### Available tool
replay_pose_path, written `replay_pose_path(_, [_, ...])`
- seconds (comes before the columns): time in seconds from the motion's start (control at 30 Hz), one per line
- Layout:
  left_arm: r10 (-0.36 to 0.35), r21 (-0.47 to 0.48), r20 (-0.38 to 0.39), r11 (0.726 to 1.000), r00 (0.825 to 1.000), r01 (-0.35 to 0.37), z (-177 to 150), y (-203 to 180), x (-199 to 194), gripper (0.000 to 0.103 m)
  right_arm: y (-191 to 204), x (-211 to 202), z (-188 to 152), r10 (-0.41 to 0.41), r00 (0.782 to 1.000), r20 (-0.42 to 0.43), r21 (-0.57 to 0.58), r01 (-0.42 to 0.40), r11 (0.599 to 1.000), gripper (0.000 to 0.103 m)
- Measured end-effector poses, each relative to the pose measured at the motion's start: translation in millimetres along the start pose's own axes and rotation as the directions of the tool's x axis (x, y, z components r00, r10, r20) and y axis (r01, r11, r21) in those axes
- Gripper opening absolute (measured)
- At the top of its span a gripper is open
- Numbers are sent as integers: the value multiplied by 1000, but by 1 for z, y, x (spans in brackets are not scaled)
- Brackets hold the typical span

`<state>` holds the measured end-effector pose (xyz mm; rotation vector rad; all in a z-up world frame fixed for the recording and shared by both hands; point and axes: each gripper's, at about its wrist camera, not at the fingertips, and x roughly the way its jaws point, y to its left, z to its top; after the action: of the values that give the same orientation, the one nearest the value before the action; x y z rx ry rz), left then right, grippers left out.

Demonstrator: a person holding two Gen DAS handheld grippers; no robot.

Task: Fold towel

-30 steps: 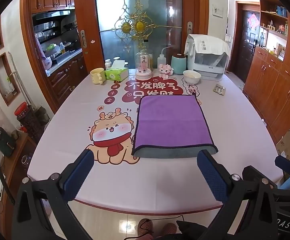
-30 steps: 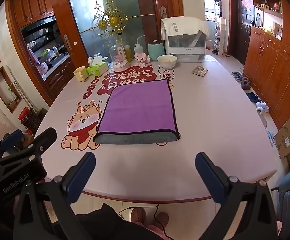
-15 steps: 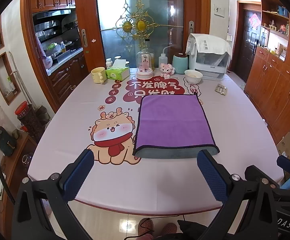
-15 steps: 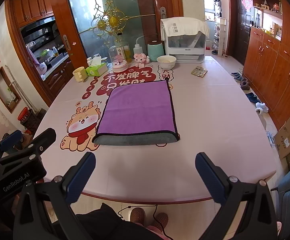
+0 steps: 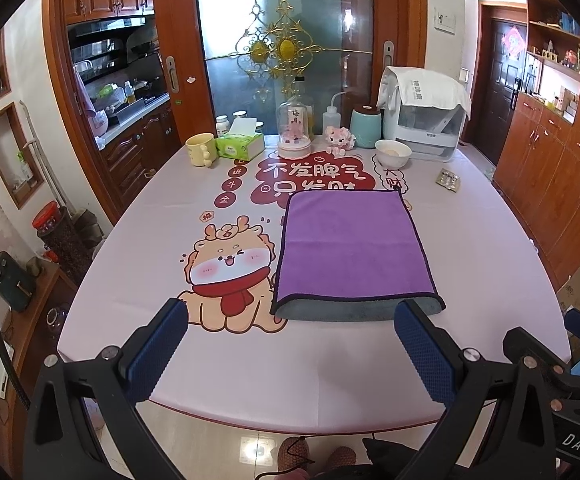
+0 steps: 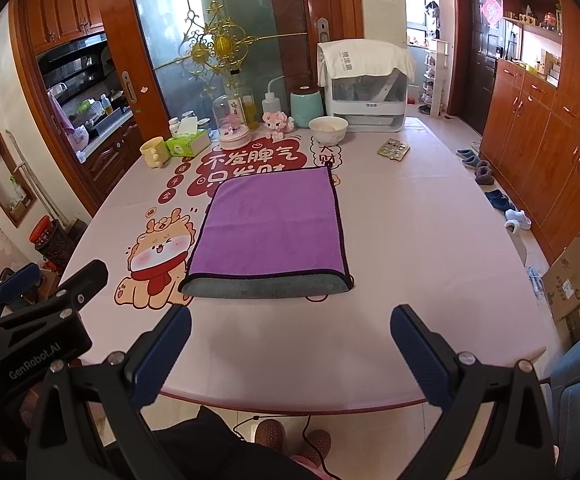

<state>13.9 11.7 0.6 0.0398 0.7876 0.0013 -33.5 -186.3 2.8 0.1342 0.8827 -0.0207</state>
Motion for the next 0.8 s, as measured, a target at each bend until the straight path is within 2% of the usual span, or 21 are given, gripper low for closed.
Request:
replay_pose_path(0.5, [-30, 22, -44, 999, 999, 31, 3, 12, 14, 102, 6, 1, 2, -58, 998, -13, 30, 58, 998, 100])
replay_pose_path(0.8, [-96, 54, -71, 994, 993, 100, 5, 25, 23, 102, 17, 1, -2, -97, 995, -26, 53, 98, 994, 100])
